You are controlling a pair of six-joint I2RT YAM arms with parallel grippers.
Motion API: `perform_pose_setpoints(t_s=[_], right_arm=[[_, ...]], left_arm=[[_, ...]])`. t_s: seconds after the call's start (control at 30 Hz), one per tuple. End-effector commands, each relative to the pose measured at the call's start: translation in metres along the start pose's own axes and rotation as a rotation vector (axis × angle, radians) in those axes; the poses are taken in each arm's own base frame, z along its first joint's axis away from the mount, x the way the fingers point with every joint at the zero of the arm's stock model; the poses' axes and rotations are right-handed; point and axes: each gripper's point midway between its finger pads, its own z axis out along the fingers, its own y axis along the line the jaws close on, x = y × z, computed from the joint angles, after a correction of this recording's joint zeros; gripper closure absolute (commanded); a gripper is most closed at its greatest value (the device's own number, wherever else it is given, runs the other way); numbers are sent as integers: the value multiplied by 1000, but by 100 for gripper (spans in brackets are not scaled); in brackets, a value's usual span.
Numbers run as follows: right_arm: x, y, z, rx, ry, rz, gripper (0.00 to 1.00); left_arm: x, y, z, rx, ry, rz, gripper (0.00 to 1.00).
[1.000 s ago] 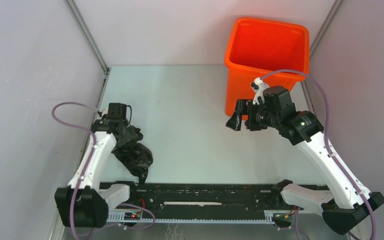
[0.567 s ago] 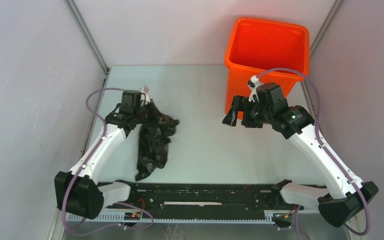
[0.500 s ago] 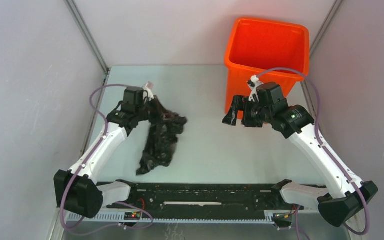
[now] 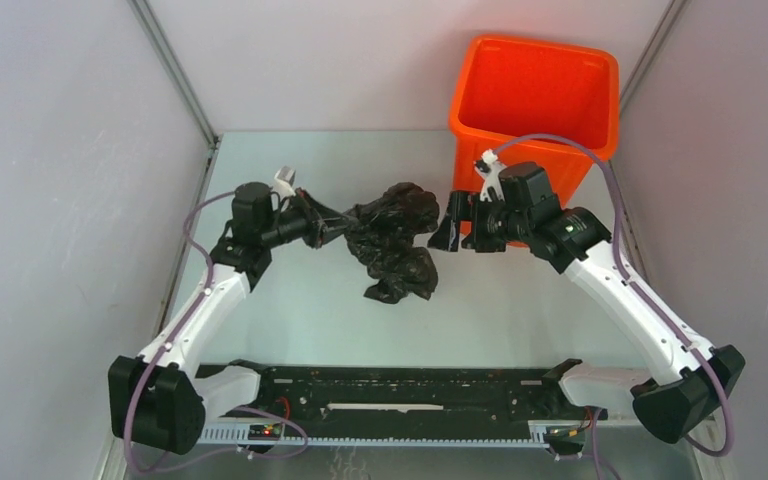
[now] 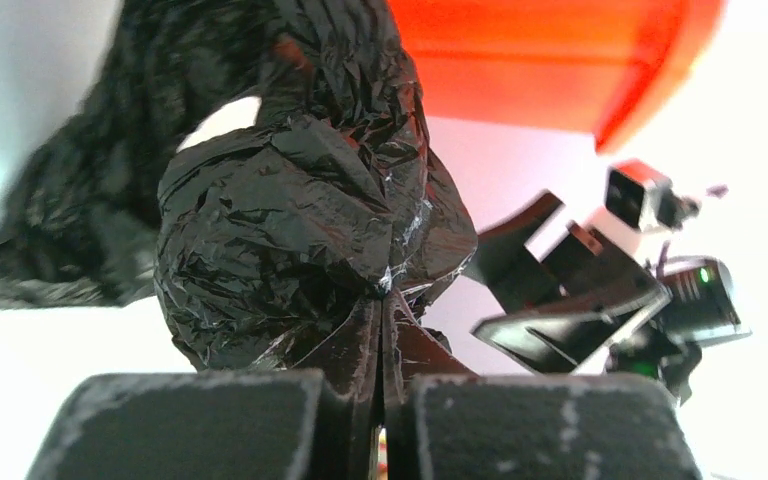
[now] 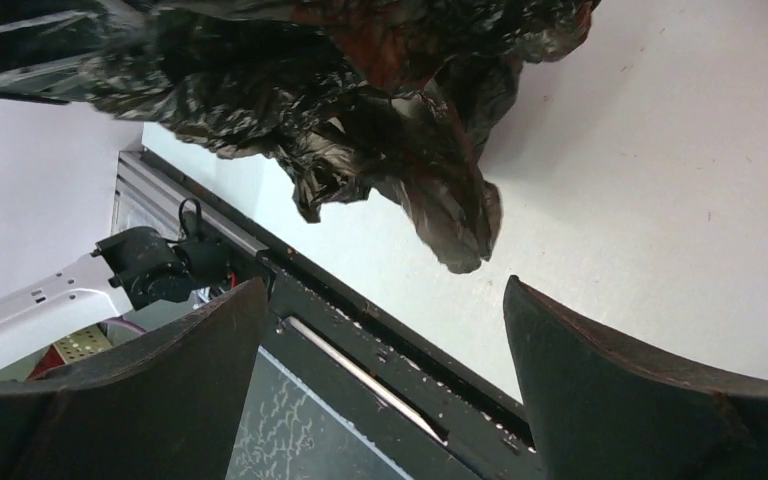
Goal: Put the trash bags into the trash bin
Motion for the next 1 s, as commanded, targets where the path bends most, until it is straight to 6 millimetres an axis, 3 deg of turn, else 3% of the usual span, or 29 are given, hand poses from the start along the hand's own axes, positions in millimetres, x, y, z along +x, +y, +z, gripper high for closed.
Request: perform_pose_setpoints(t_s=[0.0,0.17,0.37,0.47,0.6,0.67,0.77,0.83,0.97], right_arm=[[-18,-7,10,9,-54,2,3],[-63,-44,28,161,-228,48,0],[-120,-77,40,283,-447,39,0],[-139,-105,35,360,-515,68,0],[-152,-143,23,456,-545,67,0],[-151,-152,20,469,-522,39,0],[-133,-137,23,409,-435,-10,0],[-106,-120,28,366,-341,-12,0],[-34,-55,43,168,-128,-184,0]], left_arm=[[-16,32,-15,-58,-83,-105,100],[-21,85,-23,-171,-127,-144,100],[-3,137,-38,-430,-17,-34,100],[-3,148,-61,-597,26,103,100],[-1,143,-68,-610,62,180,100],[7,135,-60,-552,93,188,100],[19,112,-42,-435,136,203,100],[21,96,-32,-378,142,203,100],[11,60,-24,-273,97,198,100]])
